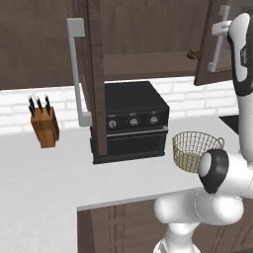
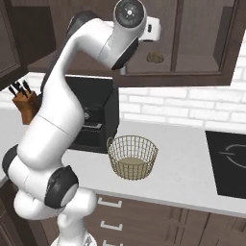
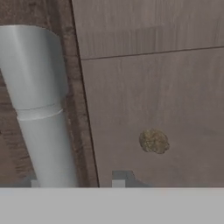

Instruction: Open the cabinet, pick up the bread from the cabinet and place it in the basket. Then move the basket to the dining counter.

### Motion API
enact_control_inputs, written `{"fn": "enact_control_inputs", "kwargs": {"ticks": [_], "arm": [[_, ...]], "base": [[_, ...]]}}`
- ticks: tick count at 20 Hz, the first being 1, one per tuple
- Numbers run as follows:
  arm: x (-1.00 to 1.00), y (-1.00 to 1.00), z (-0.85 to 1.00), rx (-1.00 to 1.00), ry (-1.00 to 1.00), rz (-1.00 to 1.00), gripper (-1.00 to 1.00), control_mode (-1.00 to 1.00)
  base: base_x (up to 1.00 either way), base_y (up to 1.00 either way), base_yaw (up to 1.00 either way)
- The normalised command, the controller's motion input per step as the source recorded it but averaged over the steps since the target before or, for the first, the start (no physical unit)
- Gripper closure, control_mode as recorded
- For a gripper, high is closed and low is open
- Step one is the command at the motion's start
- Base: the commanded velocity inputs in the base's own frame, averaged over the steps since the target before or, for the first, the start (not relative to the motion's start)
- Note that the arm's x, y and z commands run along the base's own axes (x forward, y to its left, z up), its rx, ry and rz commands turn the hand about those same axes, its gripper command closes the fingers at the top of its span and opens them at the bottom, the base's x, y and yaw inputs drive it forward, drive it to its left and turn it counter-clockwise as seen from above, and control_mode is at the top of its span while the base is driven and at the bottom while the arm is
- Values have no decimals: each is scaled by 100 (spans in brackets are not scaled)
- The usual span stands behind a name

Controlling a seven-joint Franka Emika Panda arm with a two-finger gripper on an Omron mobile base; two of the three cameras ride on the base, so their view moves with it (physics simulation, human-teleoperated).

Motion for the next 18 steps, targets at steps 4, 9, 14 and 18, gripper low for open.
{"fn": "enact_control_inputs", "kwargs": {"ticks": [4, 9, 14, 18], "arm": [[-100, -97, 19, 1, -10, 9, 100, -100], [-100, -91, 10, 5, -7, 5, 100, -100], [-100, -81, 10, 5, 0, 4, 100, -100], [-100, -85, 1, 8, 0, 4, 100, -100]], "base": [[0, 0, 0], [0, 0, 0], [0, 0, 0], [0, 0, 0]]}}
